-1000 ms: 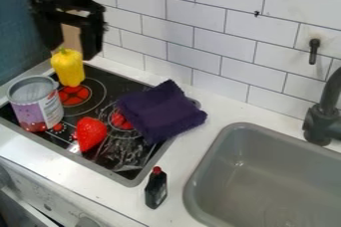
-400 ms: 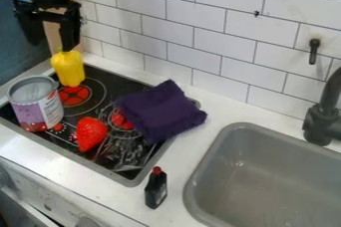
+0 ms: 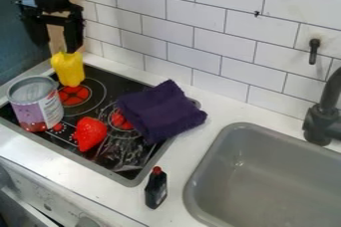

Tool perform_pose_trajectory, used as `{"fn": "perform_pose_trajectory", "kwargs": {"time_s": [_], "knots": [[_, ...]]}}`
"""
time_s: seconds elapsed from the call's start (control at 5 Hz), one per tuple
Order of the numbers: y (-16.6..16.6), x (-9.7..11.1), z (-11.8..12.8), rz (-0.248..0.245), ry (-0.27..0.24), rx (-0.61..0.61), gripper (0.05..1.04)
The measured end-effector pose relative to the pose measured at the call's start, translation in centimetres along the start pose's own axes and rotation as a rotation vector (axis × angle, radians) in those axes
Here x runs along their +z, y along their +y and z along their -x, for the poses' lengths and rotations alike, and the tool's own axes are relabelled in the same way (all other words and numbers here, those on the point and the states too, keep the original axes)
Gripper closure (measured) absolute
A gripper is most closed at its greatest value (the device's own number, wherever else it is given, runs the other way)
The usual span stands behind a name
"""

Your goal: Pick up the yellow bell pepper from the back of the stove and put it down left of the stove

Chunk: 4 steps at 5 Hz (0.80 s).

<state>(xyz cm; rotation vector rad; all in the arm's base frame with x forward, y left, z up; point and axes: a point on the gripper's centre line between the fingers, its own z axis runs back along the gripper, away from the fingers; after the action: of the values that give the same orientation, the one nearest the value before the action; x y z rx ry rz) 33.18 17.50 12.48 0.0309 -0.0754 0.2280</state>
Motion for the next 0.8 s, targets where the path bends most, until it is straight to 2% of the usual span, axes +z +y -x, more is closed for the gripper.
{"fn": "perform_pose_trajectory", "kwargs": {"time_s": [0.6, 0.8], "knots": [[1.1, -1.9, -2.0, 0.005, 0.024, 0.023, 0.081], [1.1, -2.2, -2.2, 0.010, 0.032, 0.019, 0.136]]}}
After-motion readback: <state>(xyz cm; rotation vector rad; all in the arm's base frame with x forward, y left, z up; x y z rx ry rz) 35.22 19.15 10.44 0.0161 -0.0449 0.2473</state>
